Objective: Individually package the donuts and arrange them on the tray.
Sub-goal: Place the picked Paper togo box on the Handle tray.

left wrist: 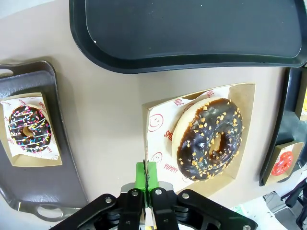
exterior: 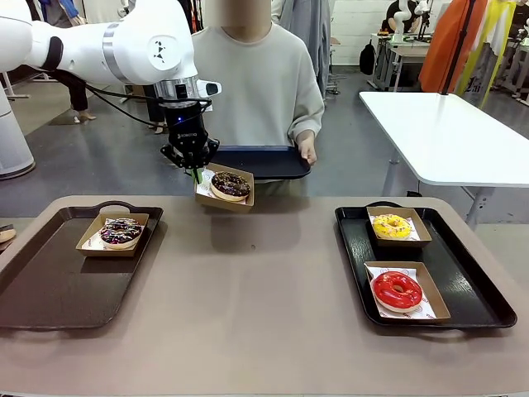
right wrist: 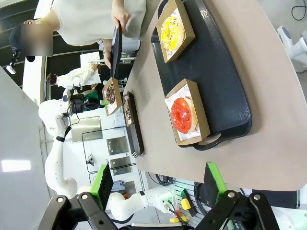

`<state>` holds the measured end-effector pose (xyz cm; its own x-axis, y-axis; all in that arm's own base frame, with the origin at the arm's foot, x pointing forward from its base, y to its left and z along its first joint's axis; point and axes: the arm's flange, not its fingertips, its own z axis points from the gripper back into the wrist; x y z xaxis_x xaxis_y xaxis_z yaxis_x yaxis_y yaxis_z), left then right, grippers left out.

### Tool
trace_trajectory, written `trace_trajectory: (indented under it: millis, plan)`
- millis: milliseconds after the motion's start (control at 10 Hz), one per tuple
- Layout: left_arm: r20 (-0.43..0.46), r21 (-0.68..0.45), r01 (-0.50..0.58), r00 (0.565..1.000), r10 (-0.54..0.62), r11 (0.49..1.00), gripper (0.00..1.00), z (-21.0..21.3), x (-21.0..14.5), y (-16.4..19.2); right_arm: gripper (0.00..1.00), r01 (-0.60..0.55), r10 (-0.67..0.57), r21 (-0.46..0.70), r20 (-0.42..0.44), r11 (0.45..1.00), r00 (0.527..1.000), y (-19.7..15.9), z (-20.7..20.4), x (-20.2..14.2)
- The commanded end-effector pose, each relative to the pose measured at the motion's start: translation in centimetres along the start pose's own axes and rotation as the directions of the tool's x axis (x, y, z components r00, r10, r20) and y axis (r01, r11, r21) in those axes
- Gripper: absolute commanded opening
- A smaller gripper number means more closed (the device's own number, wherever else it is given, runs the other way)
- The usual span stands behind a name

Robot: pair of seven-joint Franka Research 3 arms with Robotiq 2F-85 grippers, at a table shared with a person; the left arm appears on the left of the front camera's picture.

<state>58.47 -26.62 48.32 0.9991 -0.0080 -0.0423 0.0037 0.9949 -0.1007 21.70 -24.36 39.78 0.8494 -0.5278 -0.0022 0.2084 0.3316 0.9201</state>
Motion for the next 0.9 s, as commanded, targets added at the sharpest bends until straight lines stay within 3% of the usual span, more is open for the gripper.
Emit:
trace_trajectory:
  millis: [0,100,200,500,800]
  plan:
    - [-0.002,-0.010,-0.007,1.000,0.007,1.000,0.00,0.2,-0.1,0.0,1.00,0.002,-0.002,0.008,-0.002,1.000,1.000,-0.1,0.0,-0.1]
    - [0.000,0.000,0.000,1.000,0.000,1.000,0.01,0.0,0.0,0.0,1.00,0.002,-0.002,0.008,-0.002,1.000,1.000,-0.1,0.0,-0.1]
    - [-0.012,-0.052,0.028,1.000,-0.029,0.998,0.01,0.9,-2.3,2.0,1.00,0.002,-0.002,0.008,-0.002,1.000,1.000,-0.1,0.0,-0.1]
    - [0.059,-0.108,0.083,0.995,-0.077,0.991,0.01,3.0,-7.8,11.3,1.00,0.002,-0.002,0.008,-0.002,1.000,1.000,-0.1,0.0,-0.1]
    - [0.118,-0.034,0.128,0.985,-0.124,0.991,0.01,0.5,-11.0,19.3,1.00,0.002,-0.002,0.008,-0.002,1.000,1.000,-0.1,0.0,-0.1]
